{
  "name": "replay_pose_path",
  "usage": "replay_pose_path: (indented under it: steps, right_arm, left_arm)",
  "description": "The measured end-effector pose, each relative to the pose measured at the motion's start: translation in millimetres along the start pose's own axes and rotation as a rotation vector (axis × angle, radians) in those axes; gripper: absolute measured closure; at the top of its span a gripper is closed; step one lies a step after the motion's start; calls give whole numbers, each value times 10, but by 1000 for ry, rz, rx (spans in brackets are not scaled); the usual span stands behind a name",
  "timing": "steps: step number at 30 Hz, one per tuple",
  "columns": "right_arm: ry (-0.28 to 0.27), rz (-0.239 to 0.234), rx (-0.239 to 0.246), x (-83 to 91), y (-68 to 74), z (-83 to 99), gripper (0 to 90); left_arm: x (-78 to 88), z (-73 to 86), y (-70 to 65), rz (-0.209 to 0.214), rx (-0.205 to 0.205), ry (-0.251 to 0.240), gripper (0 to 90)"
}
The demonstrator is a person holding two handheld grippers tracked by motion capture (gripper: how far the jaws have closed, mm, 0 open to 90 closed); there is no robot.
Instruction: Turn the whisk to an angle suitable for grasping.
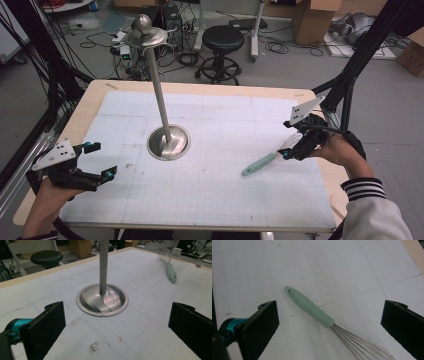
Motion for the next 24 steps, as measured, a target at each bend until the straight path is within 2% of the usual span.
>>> replay_pose_path:
  steps: [4, 8, 10, 15, 21, 24]
  right_arm:
    - [52, -15, 29, -65, -5, -7, 4]
    - [83, -39, 36, -117, 6, -4, 4]
    - [106, -65, 54, -175, 11, 10, 4]
    - [154, -82, 72, -265, -1, 36, 4]
    - [209, -97, 95, -368, 7, 41, 4]
    - [241, -98, 130, -429, -10, 55, 4]
  left_arm:
    - [2, -1, 0, 2, 0, -1, 17]
    - [-10, 5, -4, 9, -4, 3, 17]
    - [-21, 1, -9, 12, -7, 5, 17]
    - [-42, -8, -38, 22, -21, 12, 17]
    - [-44, -9, -33, 25, -18, 10, 17]
    - [-50, -5, -31, 25, -21, 15, 17]
Point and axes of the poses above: each handheld gripper's, and its own axes: x roughly backward along the jaws, z roughly out of its underside, y roughly to its left, the point moved 8 cm from there along -x, roughly forward along the jaws, and after that the axes turned 5 degrees about -y, right-handed, at the moved point
